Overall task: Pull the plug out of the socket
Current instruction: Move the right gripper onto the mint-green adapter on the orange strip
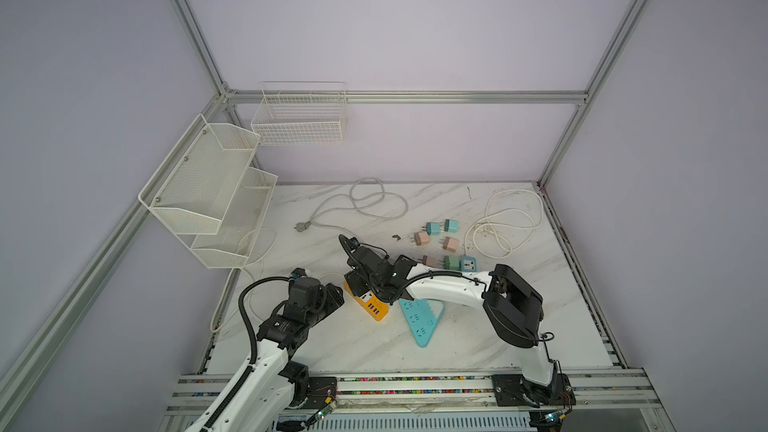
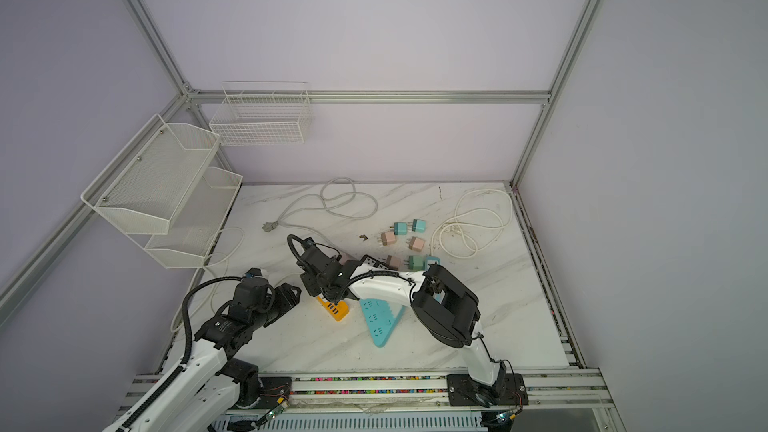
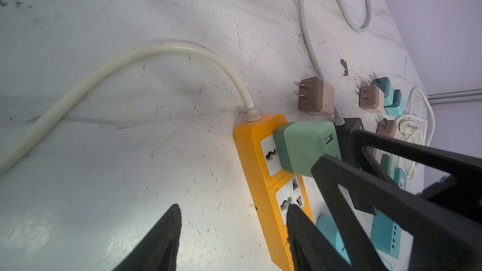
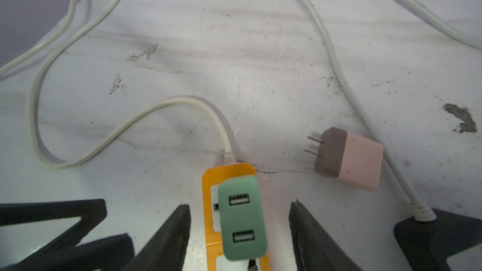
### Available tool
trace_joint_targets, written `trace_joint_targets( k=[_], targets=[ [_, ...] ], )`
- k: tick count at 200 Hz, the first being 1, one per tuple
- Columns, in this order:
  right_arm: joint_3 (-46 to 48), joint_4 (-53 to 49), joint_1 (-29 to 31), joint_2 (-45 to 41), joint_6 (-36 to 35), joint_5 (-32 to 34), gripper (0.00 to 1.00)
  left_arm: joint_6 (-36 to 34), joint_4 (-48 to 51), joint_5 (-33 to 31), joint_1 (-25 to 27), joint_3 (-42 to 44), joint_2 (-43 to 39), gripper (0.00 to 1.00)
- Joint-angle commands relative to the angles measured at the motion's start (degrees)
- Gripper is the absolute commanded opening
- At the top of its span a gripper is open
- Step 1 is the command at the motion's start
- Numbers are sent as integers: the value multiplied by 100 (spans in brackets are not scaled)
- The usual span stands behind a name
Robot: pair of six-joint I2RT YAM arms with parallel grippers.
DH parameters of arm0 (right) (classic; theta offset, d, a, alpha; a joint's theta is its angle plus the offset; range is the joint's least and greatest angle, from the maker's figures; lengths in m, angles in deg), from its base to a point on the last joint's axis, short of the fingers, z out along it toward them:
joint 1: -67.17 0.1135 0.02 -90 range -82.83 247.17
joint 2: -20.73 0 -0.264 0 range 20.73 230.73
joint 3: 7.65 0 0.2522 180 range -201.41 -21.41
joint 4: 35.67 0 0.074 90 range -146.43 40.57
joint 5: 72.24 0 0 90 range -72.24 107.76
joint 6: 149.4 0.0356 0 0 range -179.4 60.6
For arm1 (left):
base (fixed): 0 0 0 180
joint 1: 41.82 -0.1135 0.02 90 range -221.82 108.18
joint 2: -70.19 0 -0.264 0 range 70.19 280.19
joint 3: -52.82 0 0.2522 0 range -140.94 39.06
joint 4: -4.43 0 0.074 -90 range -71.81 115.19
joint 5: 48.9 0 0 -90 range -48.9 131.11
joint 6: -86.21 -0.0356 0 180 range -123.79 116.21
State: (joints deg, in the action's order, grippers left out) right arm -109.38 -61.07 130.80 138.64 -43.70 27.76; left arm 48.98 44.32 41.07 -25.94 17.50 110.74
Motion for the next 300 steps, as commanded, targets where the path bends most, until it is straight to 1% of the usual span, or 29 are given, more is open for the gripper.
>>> trace_joint_targets(
  k=[1, 41, 87, 134, 179, 198, 237, 272, 300],
  targets=[
    [-300, -265, 0, 251, -69, 178, 63, -27, -208, -129, -67, -235, -58, 64],
    [-410, -280, 4, 474, -246, 123, 58, 3, -274, -76, -104, -164, -116, 65],
    [-406, -287, 0, 625, -409, 58, 47, 63, -352, 8, -131, -106, -40, 65],
    [-276, -260, 0, 646, -480, -76, 41, 167, -521, 109, -145, 18, 18, 65],
    [-192, -314, 0, 558, -537, 27, 31, 198, -673, 234, -155, 81, 109, 65],
    [-128, -304, 1, 486, -568, 30, 28, 219, -774, 331, -162, 125, 205, 63],
    [36, -297, 17, 328, -568, 72, 25, 277, -1195, 627, -182, 239, 549, 59],
    [228, -217, 44, 189, -490, 118, 24, 372, -1489, 793, -190, 288, 934, 52],
    [249, -186, 61, 181, -448, 105, 24, 439, -2000, 1067, -190, 377, 1250, 50]
  ],
)
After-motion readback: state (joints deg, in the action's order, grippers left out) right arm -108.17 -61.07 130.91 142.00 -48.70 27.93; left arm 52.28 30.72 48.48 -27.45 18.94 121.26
